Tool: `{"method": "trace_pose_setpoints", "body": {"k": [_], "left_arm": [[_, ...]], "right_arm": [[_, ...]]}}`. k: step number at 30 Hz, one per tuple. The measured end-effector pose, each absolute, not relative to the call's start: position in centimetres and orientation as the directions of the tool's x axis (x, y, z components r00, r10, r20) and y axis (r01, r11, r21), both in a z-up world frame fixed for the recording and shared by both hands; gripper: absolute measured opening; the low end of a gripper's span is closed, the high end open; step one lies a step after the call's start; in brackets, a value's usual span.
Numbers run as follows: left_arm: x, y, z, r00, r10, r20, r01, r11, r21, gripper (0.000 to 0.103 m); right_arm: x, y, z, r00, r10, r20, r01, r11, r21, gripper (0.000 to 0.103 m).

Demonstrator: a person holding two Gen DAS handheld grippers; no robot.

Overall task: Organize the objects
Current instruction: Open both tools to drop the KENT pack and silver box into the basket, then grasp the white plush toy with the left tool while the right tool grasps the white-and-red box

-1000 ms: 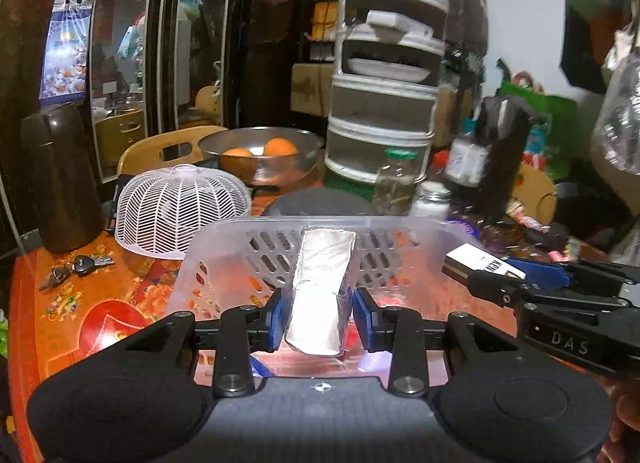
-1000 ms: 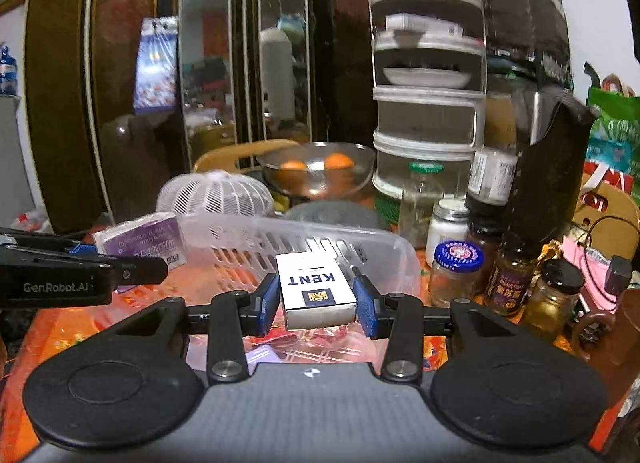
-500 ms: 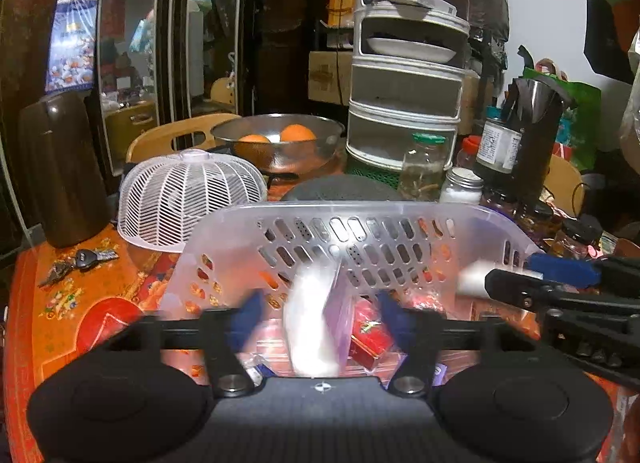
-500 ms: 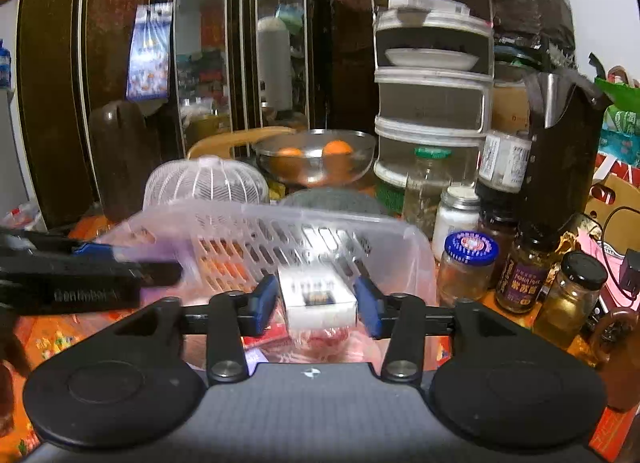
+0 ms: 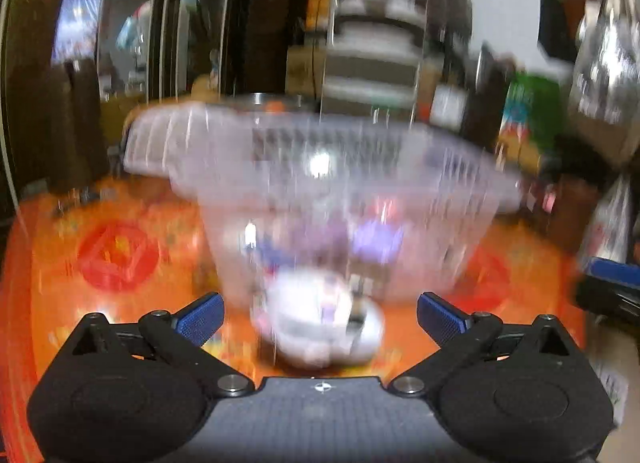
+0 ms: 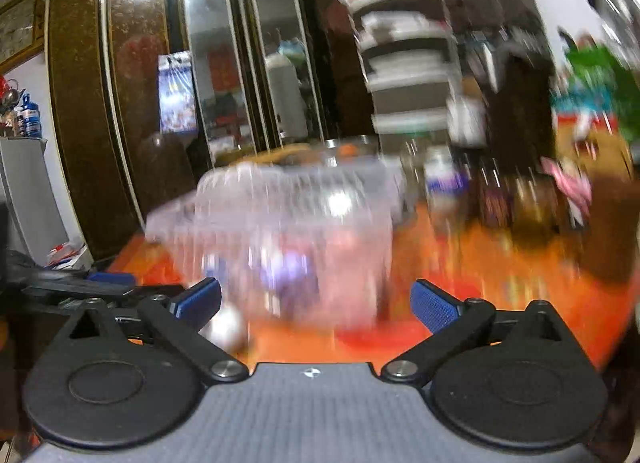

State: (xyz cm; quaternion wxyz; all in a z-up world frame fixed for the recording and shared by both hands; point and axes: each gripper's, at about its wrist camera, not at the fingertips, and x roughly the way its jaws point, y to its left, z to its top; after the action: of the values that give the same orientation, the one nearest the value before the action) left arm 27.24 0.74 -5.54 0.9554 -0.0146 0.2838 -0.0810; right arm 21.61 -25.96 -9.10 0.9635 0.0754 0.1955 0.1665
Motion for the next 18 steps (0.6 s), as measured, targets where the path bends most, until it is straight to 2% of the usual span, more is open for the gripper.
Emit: {"method": "trace_pose_setpoints", "body": {"k": [4, 10, 11, 12, 18], "left_arm": [[29.7, 0.4, -7.5, 0.784, -0.163, -0.599, 0.126, 0.987, -0.103, 0.103], [32.4, -0.4, -9.3, 0.748, -0.128, -0.651, 0.091, 0.992, -0.091, 0.101], [32.3, -0.5, -9.4, 0.75, -0.121, -0.651, 0.09, 0.993, -0.08, 0.096], [32.0, -0.6, -9.4, 0.756, -0.127, -0.642, 0.1, 0.992, -0.079, 0.083], [27.8, 1.2, -7.4, 0.803, -0.18, -0.568, 0.105, 0.981, -0.163, 0.082]], "right_arm": [[17.8, -27.7, -12.6, 0.86, 0.371, -0.35, -0.265, 0.911, 0.315, 0.103], [16.3, -27.6, -13.7, 0.861, 0.339, -0.379, -0.243, 0.929, 0.278, 0.103], [16.5, -27.2, -13.5, 0.857, 0.341, -0.387, -0.249, 0.93, 0.27, 0.103], [16.7, -26.6, -13.4, 0.851, 0.344, -0.397, -0.258, 0.932, 0.253, 0.103], [18.5, -22.2, -13.6, 0.804, 0.378, -0.459, -0.363, 0.924, 0.124, 0.103]]}}
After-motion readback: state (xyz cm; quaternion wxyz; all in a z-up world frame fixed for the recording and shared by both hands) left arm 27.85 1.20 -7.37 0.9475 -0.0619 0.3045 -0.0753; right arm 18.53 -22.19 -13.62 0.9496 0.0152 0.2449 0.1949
